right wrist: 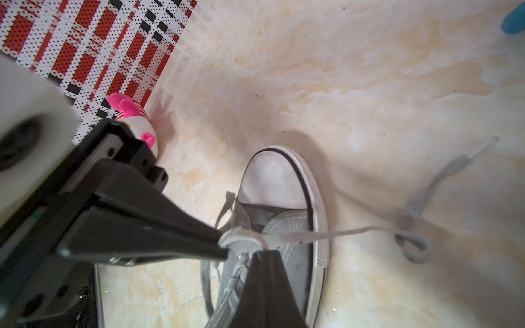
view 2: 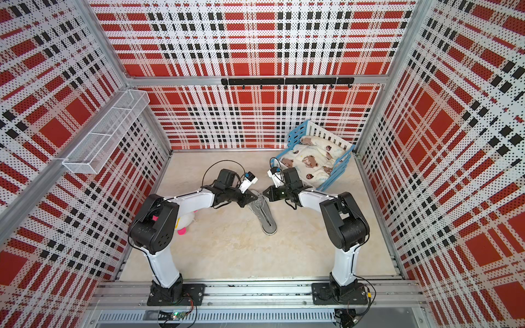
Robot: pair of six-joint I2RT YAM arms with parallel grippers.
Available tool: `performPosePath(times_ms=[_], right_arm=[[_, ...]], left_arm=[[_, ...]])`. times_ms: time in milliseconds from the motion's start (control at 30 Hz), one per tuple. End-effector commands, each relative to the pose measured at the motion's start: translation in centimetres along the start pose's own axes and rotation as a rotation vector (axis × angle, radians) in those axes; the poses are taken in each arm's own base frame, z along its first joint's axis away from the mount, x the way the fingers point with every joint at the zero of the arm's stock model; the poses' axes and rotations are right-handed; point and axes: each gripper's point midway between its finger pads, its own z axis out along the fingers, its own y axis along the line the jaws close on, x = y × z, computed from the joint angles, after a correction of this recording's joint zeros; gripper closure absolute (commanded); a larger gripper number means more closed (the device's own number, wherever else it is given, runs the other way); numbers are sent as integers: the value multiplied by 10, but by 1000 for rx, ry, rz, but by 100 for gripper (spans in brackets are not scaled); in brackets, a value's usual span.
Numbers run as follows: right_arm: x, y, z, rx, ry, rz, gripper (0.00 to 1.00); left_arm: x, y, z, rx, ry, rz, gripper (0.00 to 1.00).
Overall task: Tie the shoes
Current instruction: Cross the shoelace with the shoelace.
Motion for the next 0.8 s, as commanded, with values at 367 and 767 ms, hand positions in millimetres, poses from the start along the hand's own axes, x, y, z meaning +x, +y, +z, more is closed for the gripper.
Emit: performPosePath(times_ms=[367, 767], right_arm=[[-6, -17, -42, 228, -69, -121, 84], [15, 42, -40, 77, -106, -393, 63]], left_arm=[[15, -16, -1, 100, 68, 13, 100], [10, -11, -5, 138, 64, 14, 100]])
